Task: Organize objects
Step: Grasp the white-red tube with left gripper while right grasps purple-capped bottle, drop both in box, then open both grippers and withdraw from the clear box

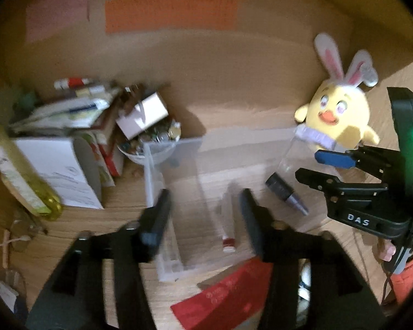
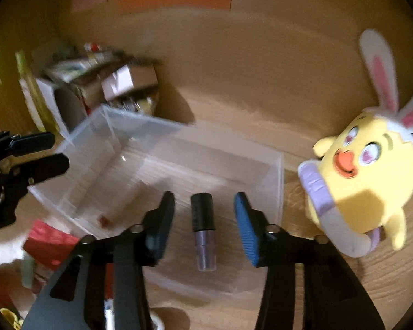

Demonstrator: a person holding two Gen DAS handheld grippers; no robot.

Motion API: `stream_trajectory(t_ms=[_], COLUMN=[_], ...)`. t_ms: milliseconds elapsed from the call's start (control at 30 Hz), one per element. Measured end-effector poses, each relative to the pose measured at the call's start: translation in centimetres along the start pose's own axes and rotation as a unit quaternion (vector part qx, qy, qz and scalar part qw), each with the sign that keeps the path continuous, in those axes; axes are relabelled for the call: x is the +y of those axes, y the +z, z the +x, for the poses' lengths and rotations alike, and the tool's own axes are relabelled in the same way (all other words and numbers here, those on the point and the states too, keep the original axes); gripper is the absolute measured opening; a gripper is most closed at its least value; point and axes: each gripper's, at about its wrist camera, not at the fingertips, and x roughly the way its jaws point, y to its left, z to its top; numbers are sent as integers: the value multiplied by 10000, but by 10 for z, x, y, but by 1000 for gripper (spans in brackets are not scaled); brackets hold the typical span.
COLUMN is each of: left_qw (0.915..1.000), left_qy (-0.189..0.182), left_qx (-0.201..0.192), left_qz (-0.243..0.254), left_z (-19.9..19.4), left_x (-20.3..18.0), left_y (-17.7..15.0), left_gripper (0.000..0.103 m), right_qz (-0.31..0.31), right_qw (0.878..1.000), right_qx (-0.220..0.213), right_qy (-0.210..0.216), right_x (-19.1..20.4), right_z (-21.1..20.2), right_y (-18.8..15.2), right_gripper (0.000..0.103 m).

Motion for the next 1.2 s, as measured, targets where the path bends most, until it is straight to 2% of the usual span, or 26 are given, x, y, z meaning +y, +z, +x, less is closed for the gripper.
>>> stream_trajectory(t_ms=[67, 200, 300, 433, 733, 1000, 1200], left_qw=[9998, 9989, 9976, 9974, 9990, 9964, 9946], left_qy=[59, 116, 284, 389, 420, 495, 485], left_qx=[-195, -444, -622, -594, -66, 464, 533], left_qz=[19, 8, 47, 75, -131, -507, -747], left_z=[-18, -45, -66, -81, -76, -55, -48], left_x=[0, 3, 5, 7, 15, 22, 27], left_y=[-2, -7, -18, -41, -103, -151, -167], left_gripper=[68, 89, 96, 97, 97, 97, 96], right_qz=[53, 161, 212, 341, 741, 1029, 1129], right_qw=[9997, 9979, 9963, 9945, 9930, 9929, 9923], right_qx=[-239, -590, -803, -961, -860, -466, -257], right_qy=[42, 197, 212, 233, 338, 369, 431], right_x=[0, 0, 0, 0, 3, 20, 37], right_z=[-21, -57, -79, -97, -112, -104, -99], right_y=[-2, -8, -17, -35, -90, -151, -179], right_gripper=[56, 68, 75, 78, 79, 79, 79])
